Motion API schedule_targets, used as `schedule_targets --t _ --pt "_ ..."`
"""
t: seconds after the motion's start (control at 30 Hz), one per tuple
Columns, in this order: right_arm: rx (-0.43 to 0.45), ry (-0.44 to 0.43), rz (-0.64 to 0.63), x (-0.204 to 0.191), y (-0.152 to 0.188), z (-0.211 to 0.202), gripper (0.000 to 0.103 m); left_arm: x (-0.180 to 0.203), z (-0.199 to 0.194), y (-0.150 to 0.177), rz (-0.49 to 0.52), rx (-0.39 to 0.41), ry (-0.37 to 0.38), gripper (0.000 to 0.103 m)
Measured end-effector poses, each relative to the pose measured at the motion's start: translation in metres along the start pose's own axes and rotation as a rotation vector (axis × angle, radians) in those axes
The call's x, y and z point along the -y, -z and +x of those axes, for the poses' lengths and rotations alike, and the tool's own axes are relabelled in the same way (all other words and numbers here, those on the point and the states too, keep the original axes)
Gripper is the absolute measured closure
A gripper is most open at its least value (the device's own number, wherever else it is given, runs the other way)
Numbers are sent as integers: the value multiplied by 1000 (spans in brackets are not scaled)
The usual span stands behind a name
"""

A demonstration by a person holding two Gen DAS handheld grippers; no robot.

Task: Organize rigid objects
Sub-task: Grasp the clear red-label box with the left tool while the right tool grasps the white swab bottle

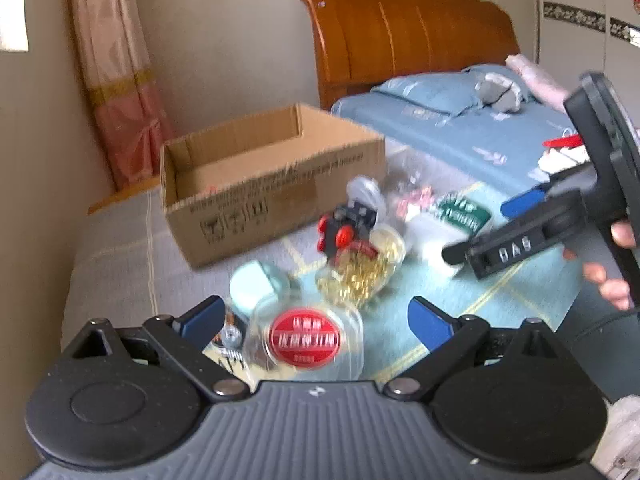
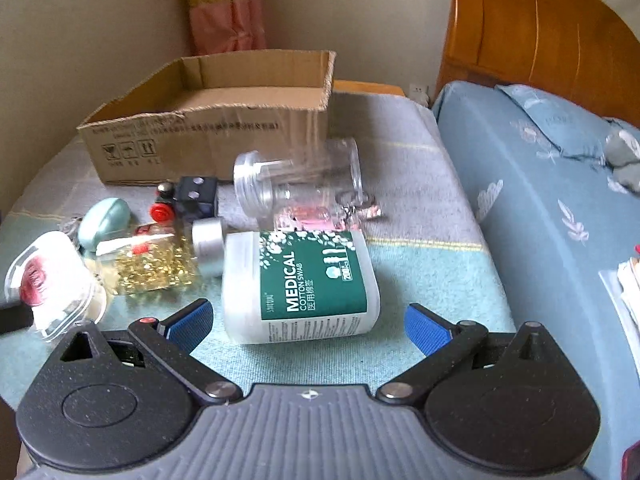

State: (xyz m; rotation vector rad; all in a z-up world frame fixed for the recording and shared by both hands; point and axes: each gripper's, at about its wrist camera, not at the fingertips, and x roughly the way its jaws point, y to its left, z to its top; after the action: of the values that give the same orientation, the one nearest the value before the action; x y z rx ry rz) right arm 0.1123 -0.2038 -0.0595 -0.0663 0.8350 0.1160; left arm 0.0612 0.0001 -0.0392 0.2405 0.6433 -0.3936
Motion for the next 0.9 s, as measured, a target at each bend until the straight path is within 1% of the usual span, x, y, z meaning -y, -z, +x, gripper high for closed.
schedule_targets --t 0.13,0.23,0.33,0.47,0.63,0.7,0.8,0.9 --pt "-7 34 -6 -1 -1 12 0 -1 10 10 -14 -46 -10 6" --pt "-30 9 9 6 2 19 0 -2 17 15 -17 -71 -12 6" --pt "-58 6 4 8 6 27 0 -3 23 16 -10 -86 -18 6" --pt "-47 -1 -10 8 9 28 0 -2 28 15 8 -97 -12 7" --pt "-41 -12 -25 9 7 30 0 -1 34 13 41 -109 -1 17" --pt "-45 -10 -25 9 6 30 0 0 38 13 46 -123 5 19" --pt "-54 -2 -32 6 3 30 0 -1 42 13 57 -139 -7 26" --pt "-51 16 -51 2 0 30 0 -4 43 12 43 -140 5 27"
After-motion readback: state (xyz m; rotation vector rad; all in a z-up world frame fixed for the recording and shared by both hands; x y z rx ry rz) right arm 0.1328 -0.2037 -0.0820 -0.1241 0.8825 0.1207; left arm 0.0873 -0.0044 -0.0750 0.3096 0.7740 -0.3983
